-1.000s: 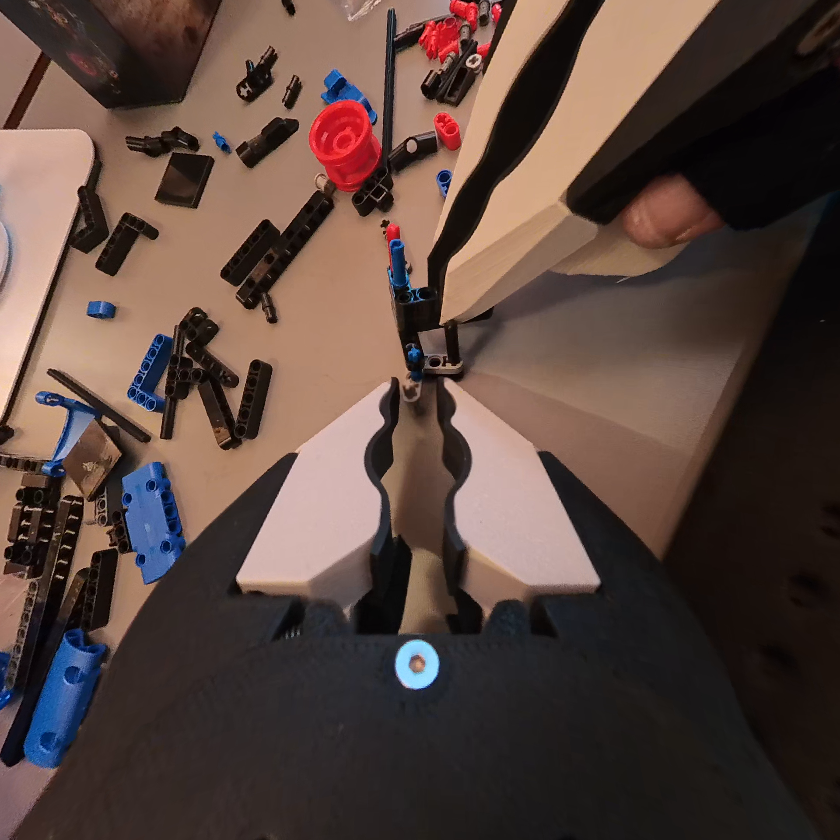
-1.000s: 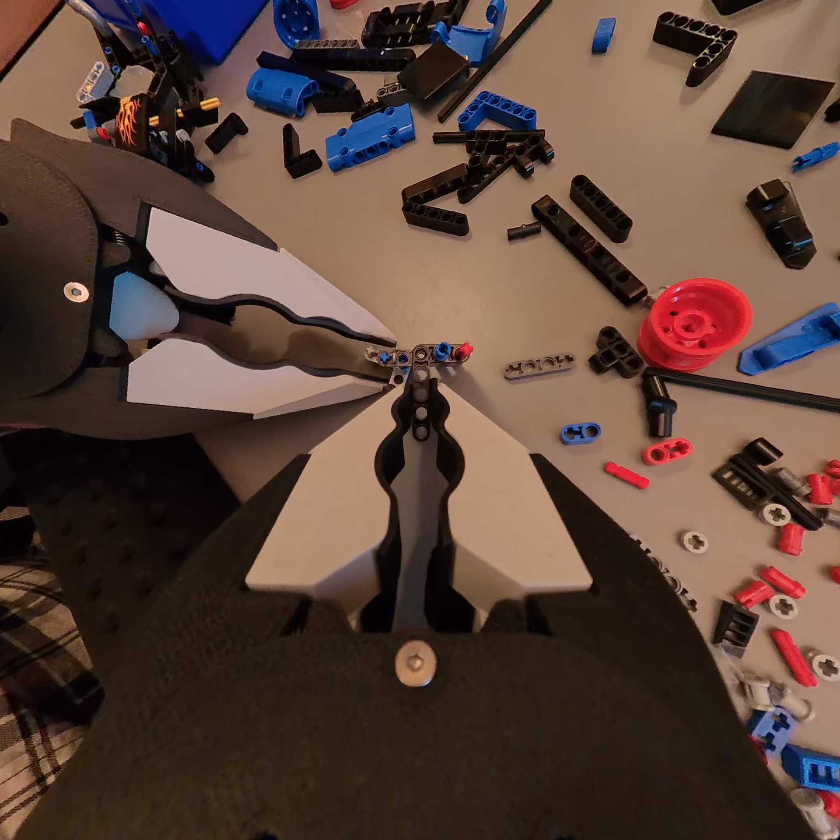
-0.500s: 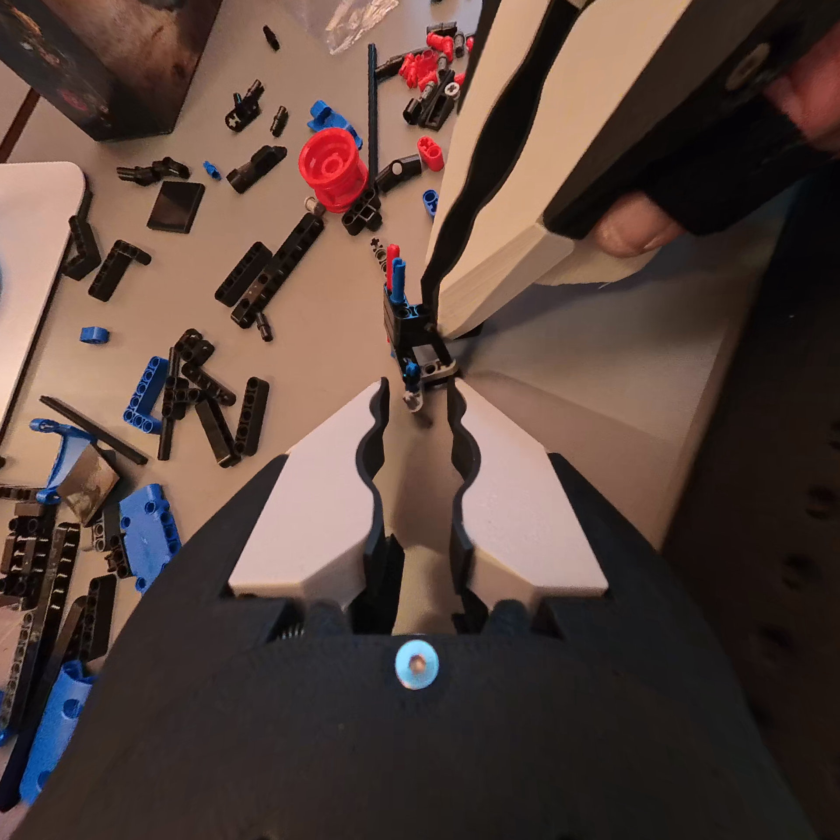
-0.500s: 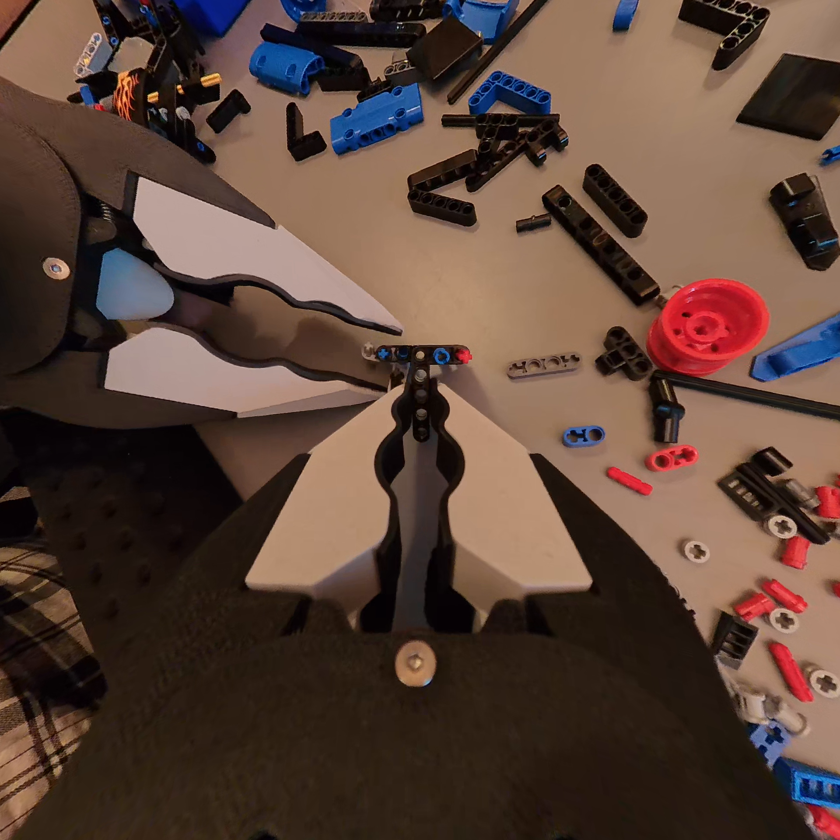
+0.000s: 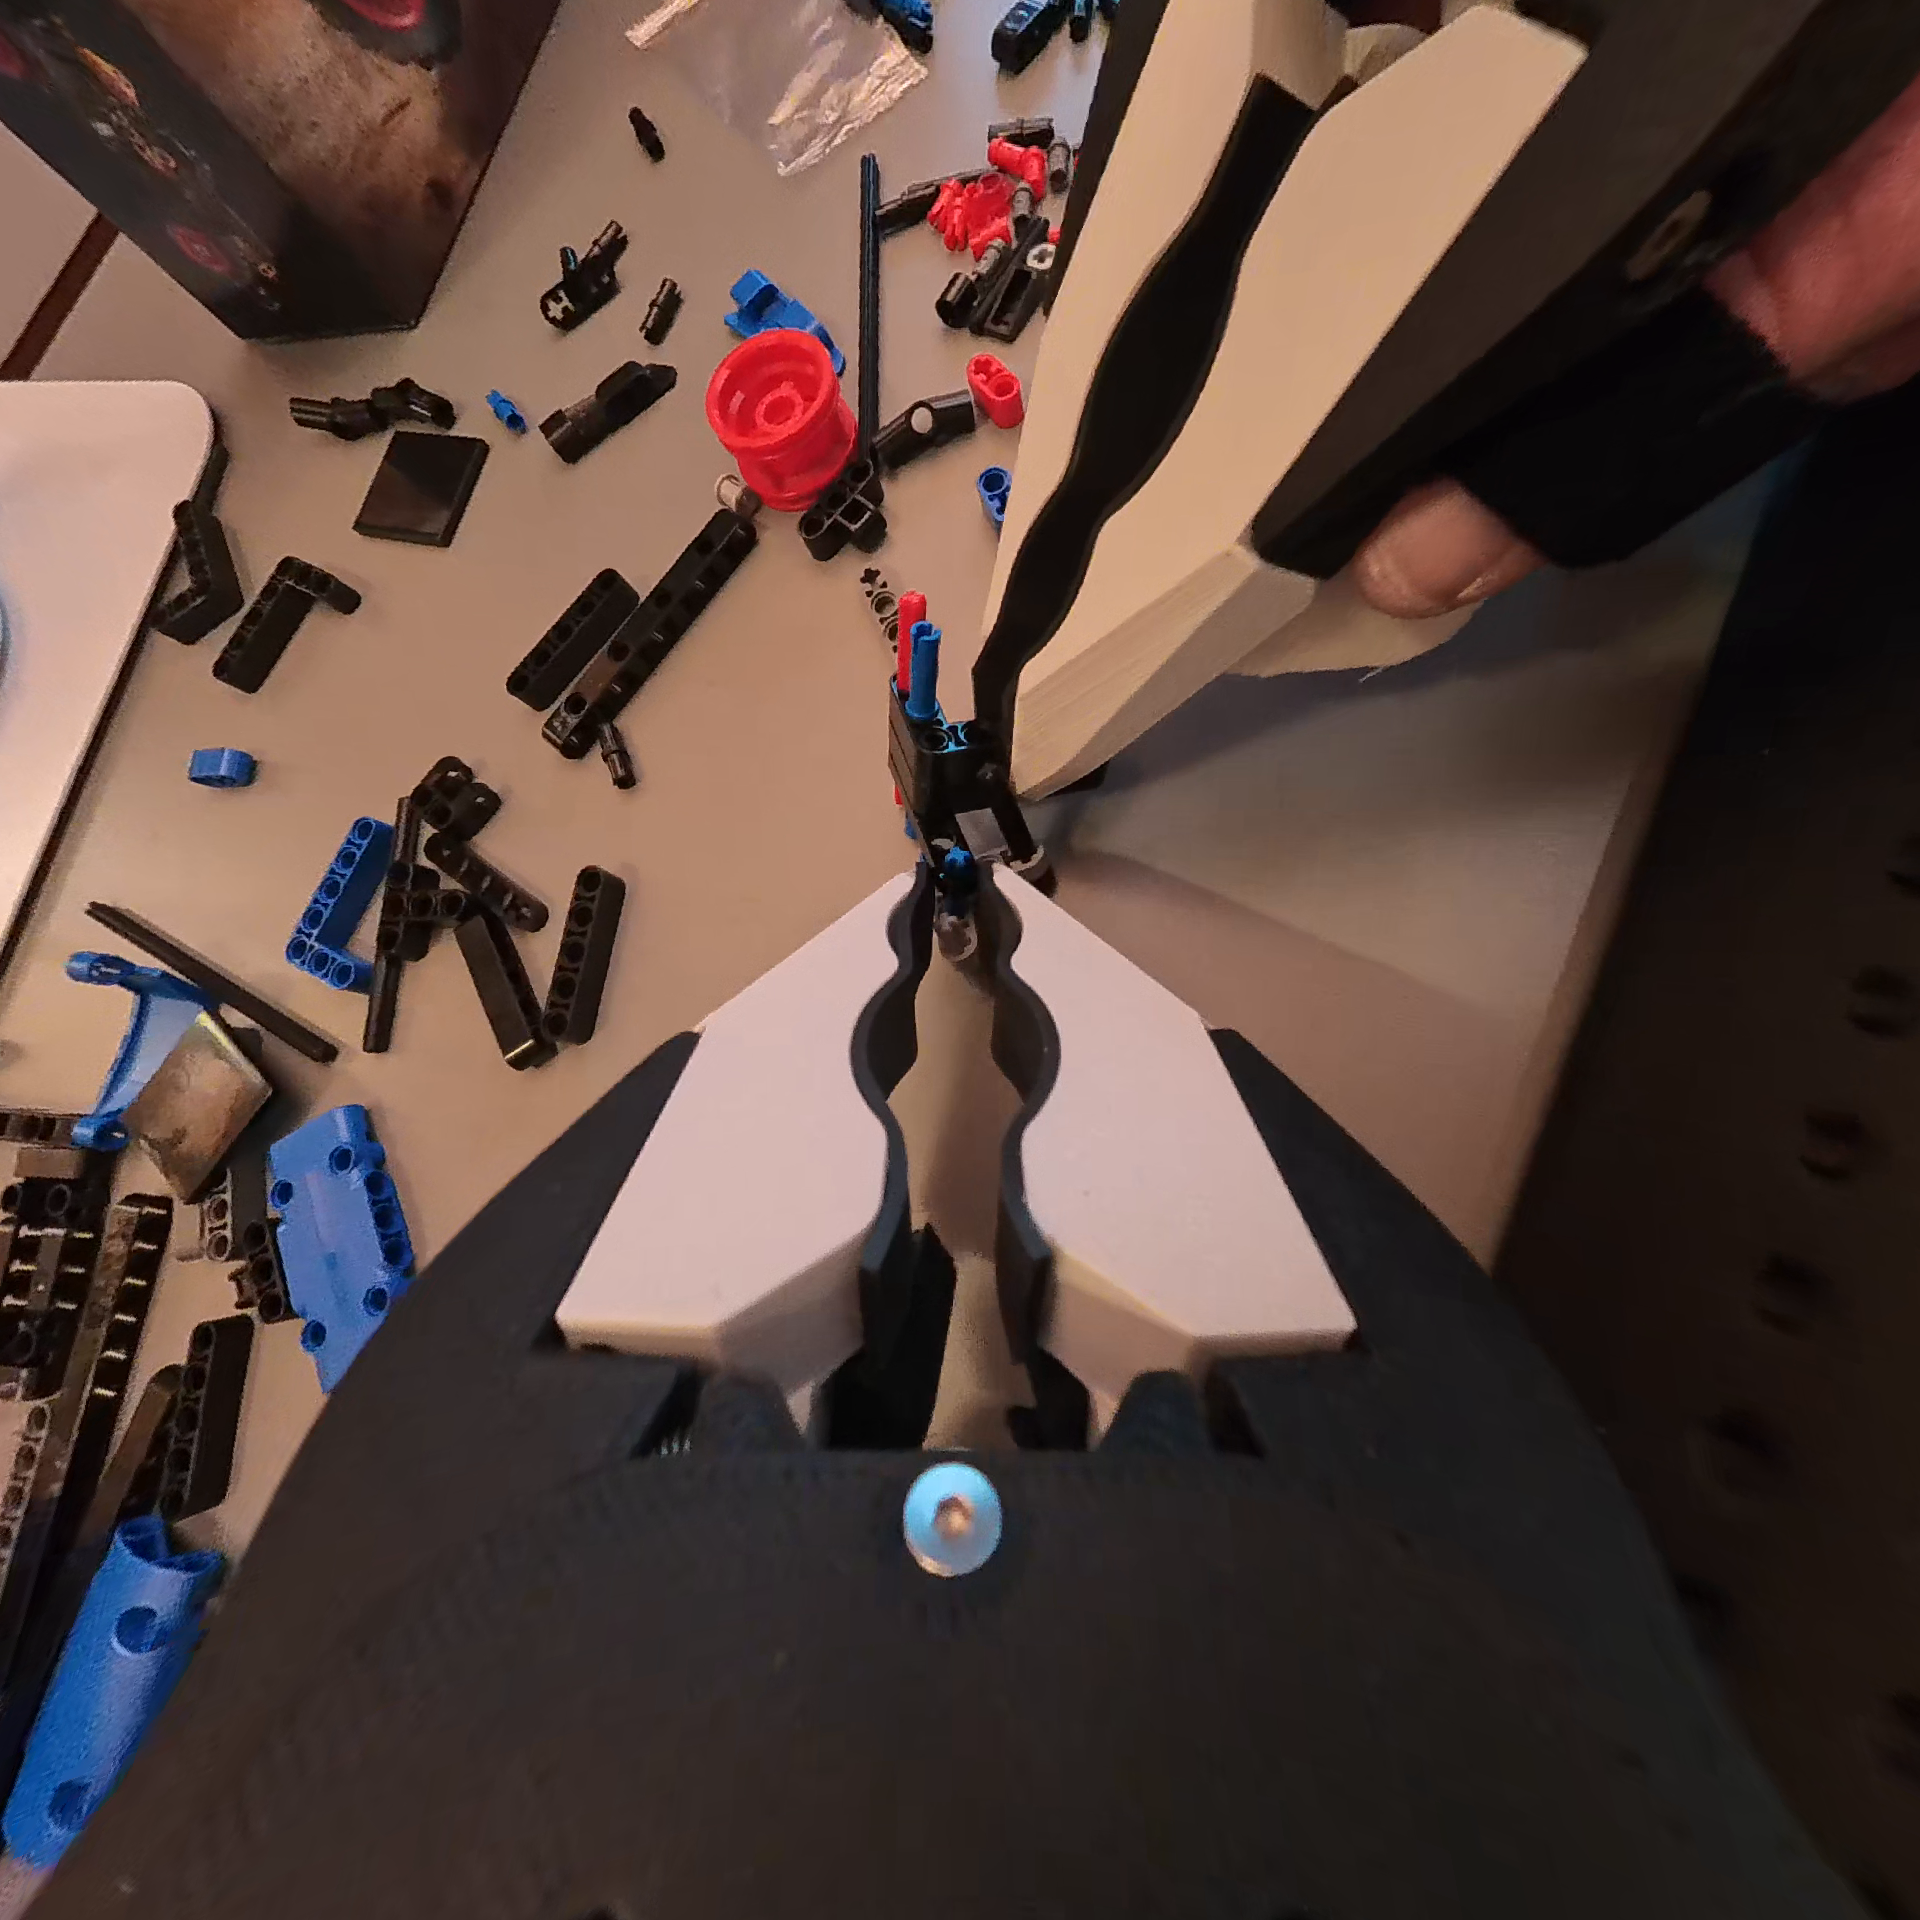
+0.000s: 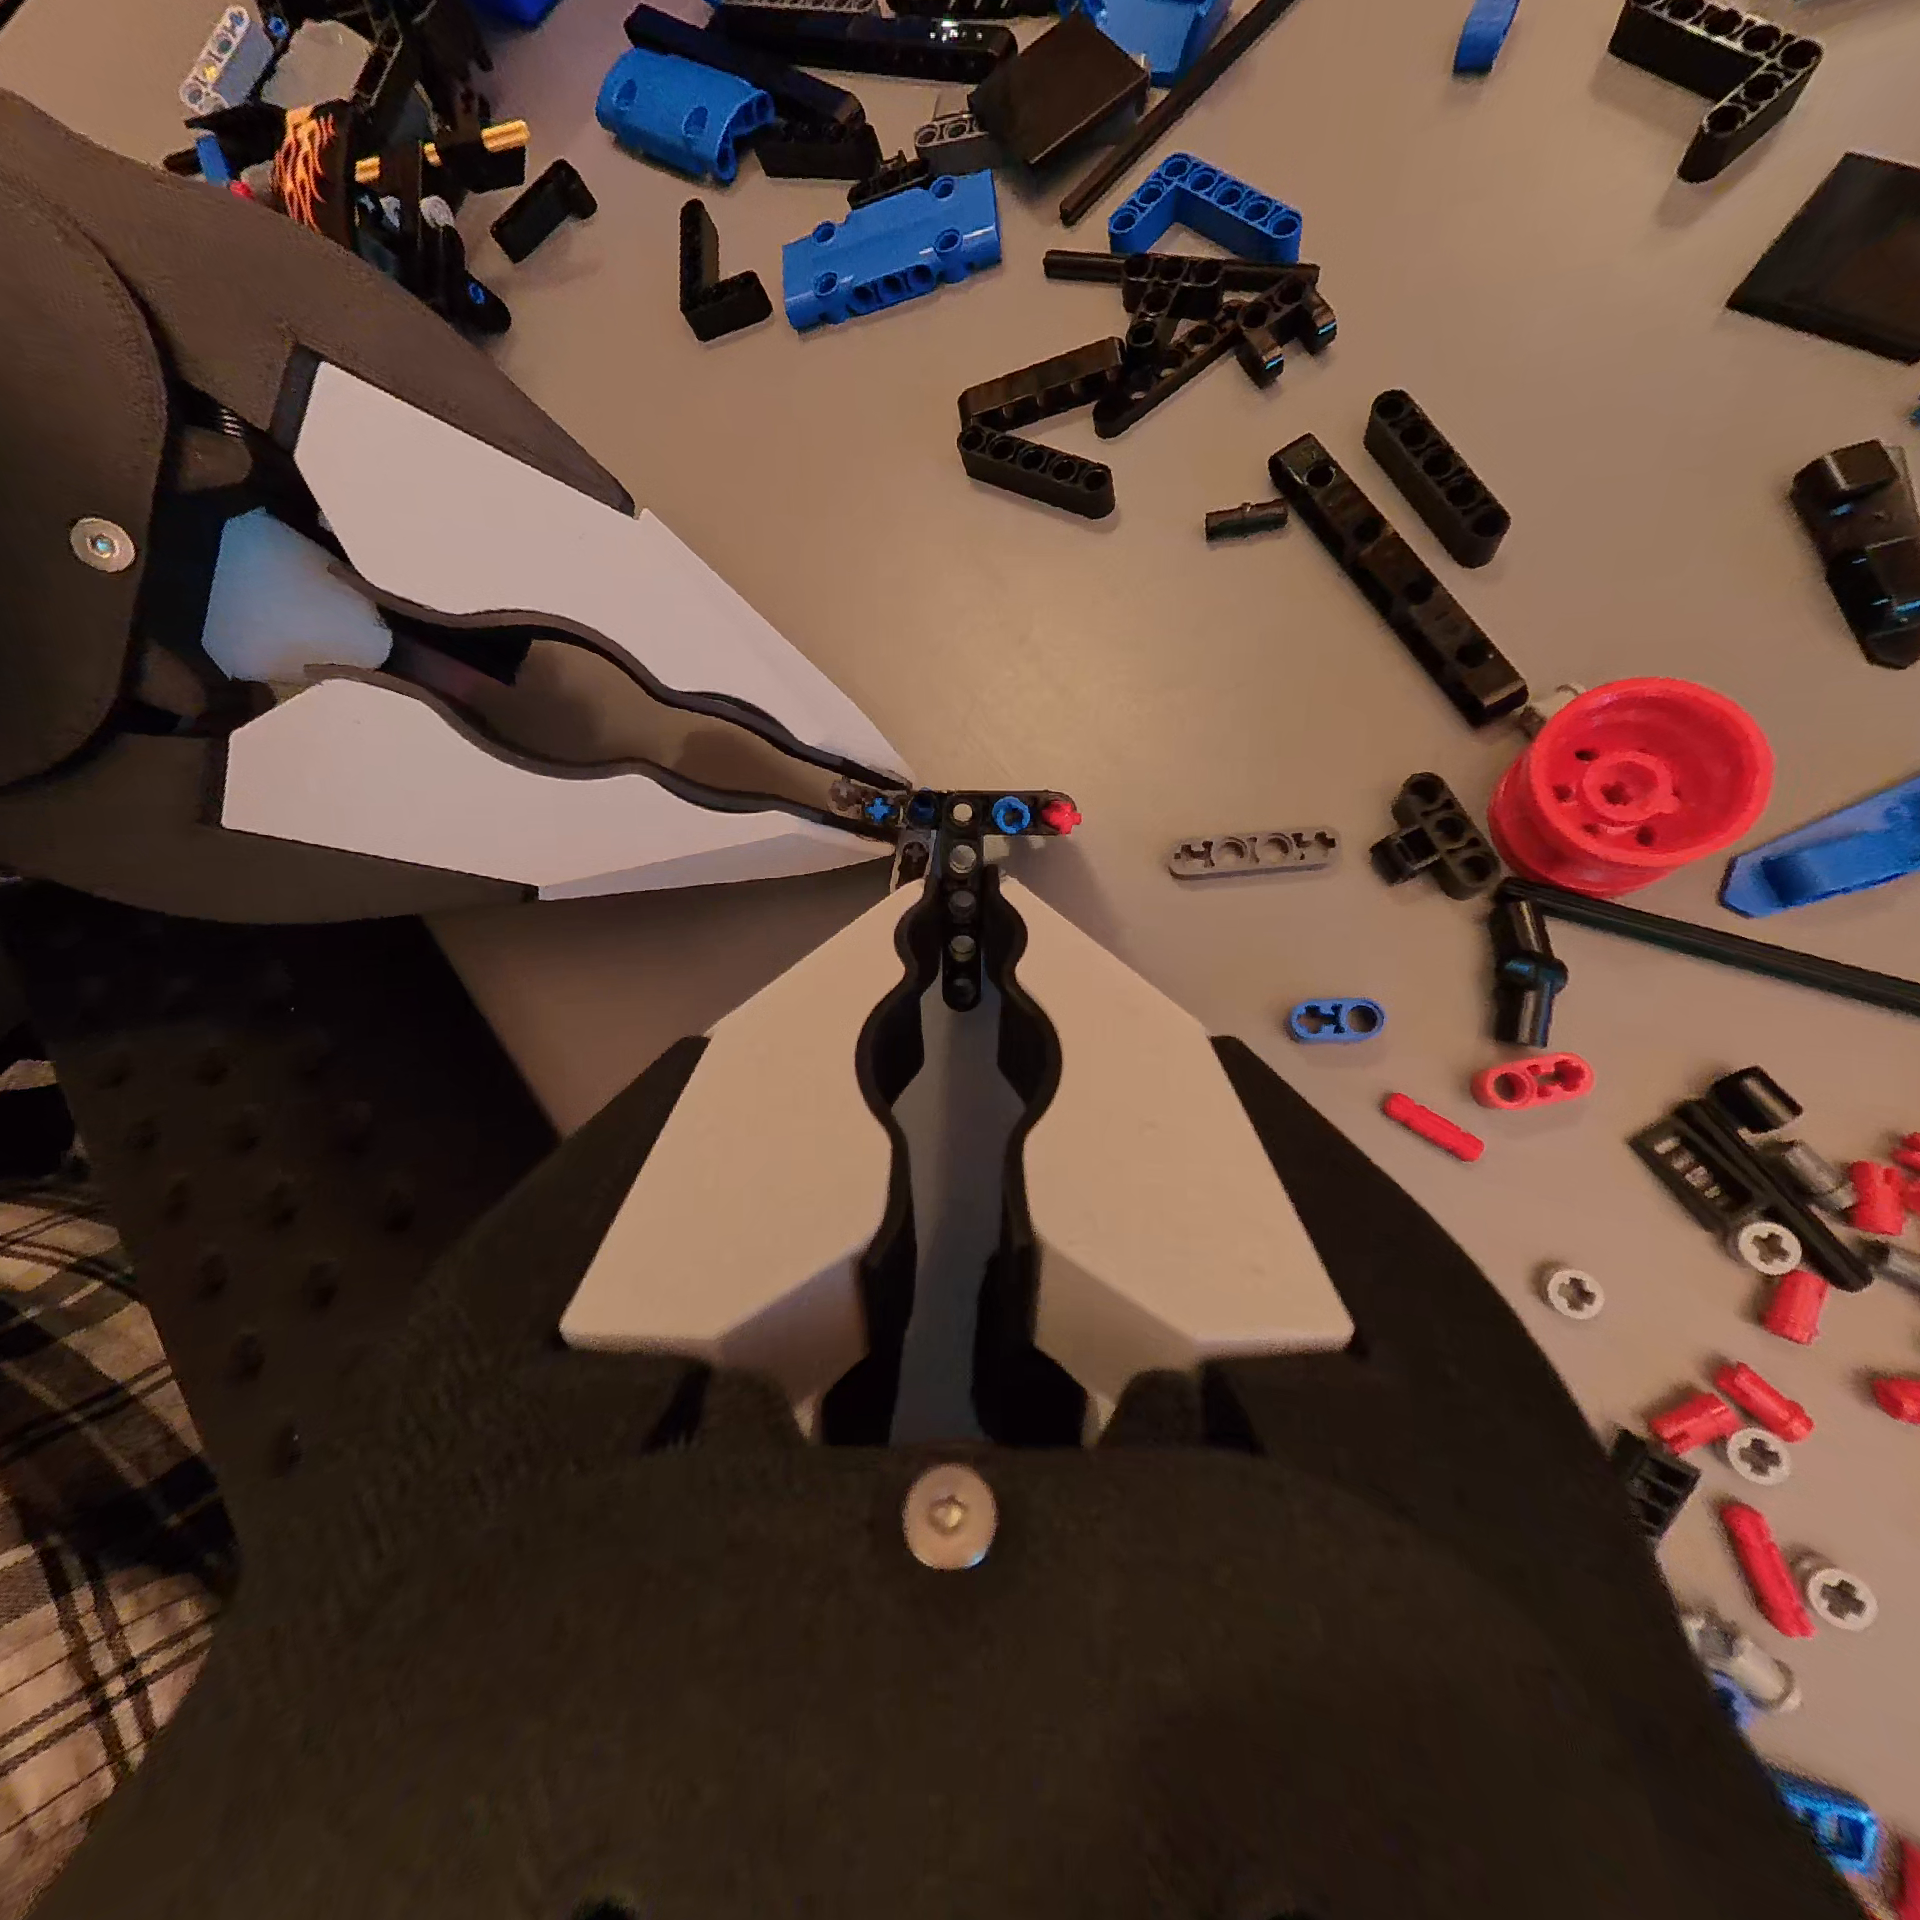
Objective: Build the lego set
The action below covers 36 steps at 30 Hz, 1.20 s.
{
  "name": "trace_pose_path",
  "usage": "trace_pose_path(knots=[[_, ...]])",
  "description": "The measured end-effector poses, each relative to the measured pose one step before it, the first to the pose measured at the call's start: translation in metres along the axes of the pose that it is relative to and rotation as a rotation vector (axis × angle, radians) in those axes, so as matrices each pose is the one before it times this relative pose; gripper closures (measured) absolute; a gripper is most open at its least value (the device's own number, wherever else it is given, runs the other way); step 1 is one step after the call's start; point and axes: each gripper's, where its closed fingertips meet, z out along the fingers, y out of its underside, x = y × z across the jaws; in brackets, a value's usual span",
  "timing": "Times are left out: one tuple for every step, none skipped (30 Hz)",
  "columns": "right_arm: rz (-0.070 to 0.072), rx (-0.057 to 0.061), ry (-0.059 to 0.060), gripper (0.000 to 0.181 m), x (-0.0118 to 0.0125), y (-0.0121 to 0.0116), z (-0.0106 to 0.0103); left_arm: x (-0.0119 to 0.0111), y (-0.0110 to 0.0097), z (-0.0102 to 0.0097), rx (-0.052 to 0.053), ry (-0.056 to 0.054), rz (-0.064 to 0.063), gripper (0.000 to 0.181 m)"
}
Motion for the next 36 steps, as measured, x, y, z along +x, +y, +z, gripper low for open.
trace_pose_path(knots=[[-0.0036, 0.0005, -0.0059, 0.177, -0.0002, -0.00068, -0.00009, -0.00026, 0.00015, -0.00019, 0.0027, 0.0034, -0.0093, 0.176], [-0.0014, 0.0025, -0.0063, 0.176, -0.00014, -0.00095, -0.00022, -0.00032, 0.00013, -0.00018, 0.0033, 0.0038, -0.0105, 0.176], [-0.0025, -0.0008, -0.006, 0.176, -0.00019, -0.00045, 0.00017, -0.00004, 0.00012, -0.00019, 0.0024, 0.006, -0.0146, 0.176], [-0.0049, -0.0007, -0.0068, 0.176, -0.0005, -0.00076, 0.00003, -0.00074, 0.00033, -0.0003, 0.0012, 0.0006, -0.0103, 0.176], [-0.0055, 0.0013, -0.0065, 0.175, -0.00067, -0.00115, -0.00005, -0.00094, 0.00046, -0.00015, 0.0006, -0.0053, -0.0013, 0.176], [-0.0064, 0.0003, -0.0042, 0.175, -0.00025, -0.0012, -0.00038, 0.00014, 0.00017, -0.00018, 0.0008, 0.0012, -0.0025, 0.176], [-0.0057, -0.0043, -0.0038, 0.175, 0.00004, -0.00035, -0.00014, 0.00032, -0.00002, 0.00008, 0.0016, 0.0044, -0.0056, 0.176], [-0.0037, -0.0035, -0.0052, 0.175, 0.00011, -0.00009, 0.00012, 0.00005, 0.00009, 0.00008, 0.0016, 0.0042, -0.0092, 0.175], [-0.0005, -0.0014, -0.0054, 0.175, 0.00017, -0.00024, 0.00012, 0.0001, 0.0001, 0.00016, 0.002, 0.0049, -0.0082, 0.175], [0.0016, -0.003, -0.0042, 0.176, 0.00052, 0.00023, 0.00021, 0.00023, -0.00006, 0.00022, 0.001, 0.0061, -0.0061, 0.175], [-0.0001, 0.0005, -0.0032, 0.176, 0.00022, -0.00031, 0.00015, -0.00032, -0.00004, 0.00008, 0.0002, 0.0015, -0.0057, 0.175], [-0.0016, 0.0058, -0.0038, 0.175, -0.00022, -0.00119, -0.0002, -0.00065, -0.00013, -0.00001, 0.0002, -0.0016, -0.0054, 0.175], [-0.0023, 0.0013, -0.0046, 0.175, -0.00062, -0.00054, -0.00038, -0.00022, 0.00009, -0.00006, 0.0003, 0.0, -0.0009, 0.175], [-0.0035, -0.0021, -0.003, 0.175, -0.00039, 0.00009, -0.00014, 0.00008, 0.00013, 0.00002, 0.0005, 0.0016, -0.0018, 0.175], [-0.001, -0.0007, -0.0031, 0.174, -0.00015, 0.00007, -0.00011, 0.00008, 0.00001, 0.00009, 0.0009, 0.0036, -0.0069, 0.175], [0.0021, 0.0027, -0.0044, 0.175, 0.0, -0.00022, -0.00016, 0.00027, -0.00013, 0.00008, 0.0011, 0.0053, -0.0075, 0.175], [0.0026, 0.0005, -0.0042, 0.175, -0.00001, 0.0001, -0.00004, 0.0006, 0.00036, 0.00032, -0.0005, 0.0058, -0.0033, 0.175], [0.0006, -0.002, -0.0025, 0.176, 0.00019, 0.00057, 0.00006, -0.00002, 0.00083, 0.0005, -0.0052, 0.0017, -0.0055, 0.169], [0.0008, -0.0006, -0.0007, 0.176, 0.00018, 0.00031, 0.00002, 0.00032, 0.00143, 0.00059, -0.0071, 0.0037, -0.0069, 0.164], [0.0002, 0.0, -0.0028, 0.176, -0.00032, 0.00021, 0.0002, 0.00034, 0.00024, -0.00005, 0.002, 0.0033, -0.0049, 0.164], [-0.0015, -0.0026, -0.0036, 0.176, -0.00071, 0.00047, 0.0003, -0.00012, -0.00061, -0.00044, 0.0031, 0.0004, -0.0014, 0.165], [-0.0021, -0.002, -0.0014, 0.176, -0.00047, 0.00036, 0.00028, 0.00038, -0.00027, -0.00016, -0.001, 0.0008, 0.0047, 0.169], [-0.0023, -0.0004, 0.0019, 0.176, -0.00001, -0.00013, 0.00006, -0.00024, 0.00005, 0.00021, -0.0021, -0.0022, 0.0031, 0.169], [-0.0048, -0.0017, 0.0017, 0.176, 0.00002, 0.00004, 0.00004, 0.00026, -0.00014, 0.00016, -0.0005, 0.001, 0.0002, 0.169], [-0.0051, -0.0002, -0.0012, 0.176, -0.00005, -0.00026, -0.00021, 0.00002, -0.00005, -0.00004, 0.001, -0.0003, 0.001, 0.169], [-0.0069, 0.0034, -0.0051, 0.175, -0.00037, -0.00085, -0.00052, 0.00004, -0.00014, 0.00008, 0.0006, -0.0004, 0.0016, 0.169], [-0.0108, 0.0037, -0.0068, 0.174, -0.00065, -0.00084, -0.00057, -0.00013, 0.00003, -0.00016, 0.0001, -0.0003, -0.001, 0.169], [-0.0096, 0.0027, -0.0061, 0.171, -0.00027, -0.00088, -0.00062, -0.00005, 0.00008, -0.00015, 0.0008, -0.0007, -0.0006, 0.169], [-0.0051, 0.0003, -0.0064, 0.17, 0.00007, -0.00065, -0.00036, 0.00034, -0.00005, -0.00009, 0.0012, 0.0006, 0.0014, 0.17], [-0.0027, -0.0054, -0.0093, 0.169, 0.00005, 0.00018, 0.0005, 0.00054, -0.00009, 0.00009, 0.0008, 0.0015, 0.0035, 0.17], [-0.0019, -0.0111, -0.0126, 0.17, -0.00011, 0.00106, 0.00119, 0.00037, -0.00008, 0.00016, -0.0004, -0.0005, 0.0029, 0.17], [0.0007, -0.0104, -0.0136, 0.171, -0.00013, 0.00084, 0.00121, -0.00001, 0.00014, 0.00017, -0.0014, -0.0016, 0.0042, 0.17], [0.0052, -0.0031, -0.0178, 0.172, -0.00067, -0.00011, 0.00081, -0.0005, 0.00018, -0.00009, -0.0013, -0.0026, 0.0019, 0.17], [0.0095, -0.0032, -0.0165, 0.172, -0.00027, -0.00021, 0.00045, -0.00043, 0.0002, -0.00012, 0.0, -0.0002, -0.0012, 0.17], [0.0067, -0.0028, -0.0126, 0.173, 0.00029, -0.00039, 0.00018, -0.00016, 0.00008, -0.00008, 0.0012, 0.0018, -0.0021, 0.17], [0.0047, 0.0011, -0.0096, 0.173, 0.00053, -0.00062, -0.00005, -0.00023, 0.00008, 0.00003, 0.0007, -0.0002, 0.001, 0.17]])
